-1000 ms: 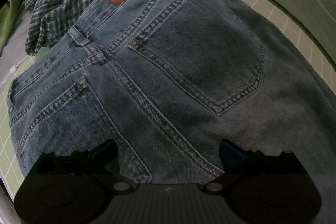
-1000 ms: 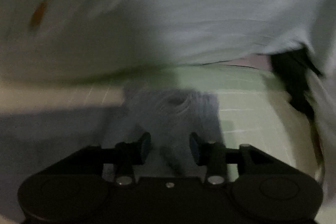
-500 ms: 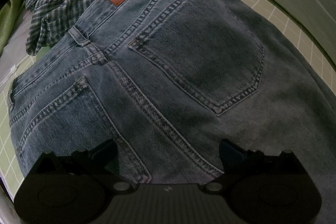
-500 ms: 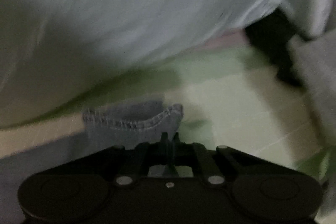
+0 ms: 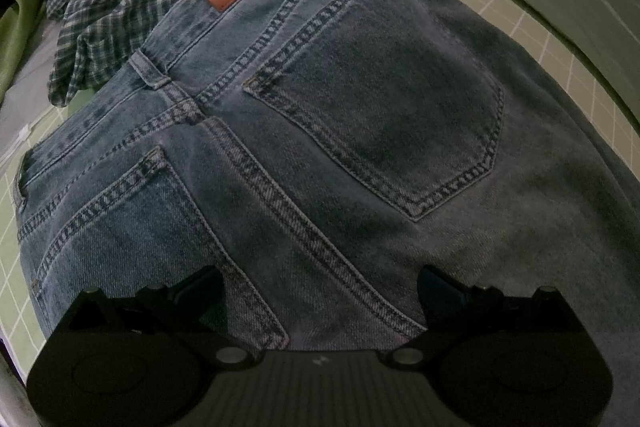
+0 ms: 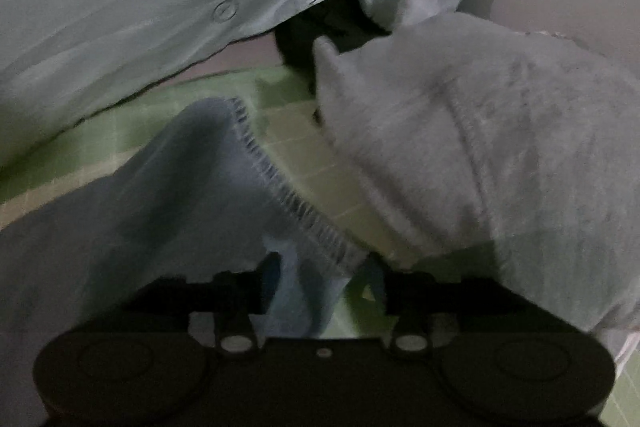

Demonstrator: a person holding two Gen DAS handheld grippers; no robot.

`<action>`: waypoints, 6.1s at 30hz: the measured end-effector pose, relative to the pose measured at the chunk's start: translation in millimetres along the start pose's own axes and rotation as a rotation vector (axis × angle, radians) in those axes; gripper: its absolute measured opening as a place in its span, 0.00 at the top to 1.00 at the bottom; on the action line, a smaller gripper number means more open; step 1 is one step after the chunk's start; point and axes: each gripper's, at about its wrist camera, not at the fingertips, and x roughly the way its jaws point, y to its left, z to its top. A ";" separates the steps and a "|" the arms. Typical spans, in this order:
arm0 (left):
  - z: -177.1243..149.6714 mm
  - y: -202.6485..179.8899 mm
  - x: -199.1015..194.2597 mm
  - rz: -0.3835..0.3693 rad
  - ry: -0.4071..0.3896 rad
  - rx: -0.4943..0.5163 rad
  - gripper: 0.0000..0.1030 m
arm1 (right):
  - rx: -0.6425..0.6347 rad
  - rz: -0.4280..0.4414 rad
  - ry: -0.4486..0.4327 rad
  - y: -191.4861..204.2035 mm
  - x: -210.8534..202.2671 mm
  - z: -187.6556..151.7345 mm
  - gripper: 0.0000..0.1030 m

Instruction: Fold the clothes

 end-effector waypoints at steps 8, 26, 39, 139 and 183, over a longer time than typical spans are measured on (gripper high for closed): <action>1.5 0.1 2.0 -0.001 -0.002 0.001 0.00 | 0.160 0.031 0.043 -8.5 9.4 -11.8 0.90; -8.4 19.0 -27.1 -0.113 -0.069 0.057 0.00 | 0.195 0.093 -0.007 -45.2 -43.9 -49.8 0.22; -84.7 61.5 -63.4 -0.145 -0.061 0.055 0.00 | 0.476 0.324 0.048 -141.7 -127.1 -157.9 0.02; -80.4 254.4 -118.1 -0.072 -0.297 -0.599 0.94 | 0.836 0.216 -0.030 -193.3 -217.6 -229.7 0.96; 4.2 -5.9 -57.5 -0.067 -0.198 0.019 0.12 | 0.120 0.042 0.047 -21.6 -16.0 -61.4 0.95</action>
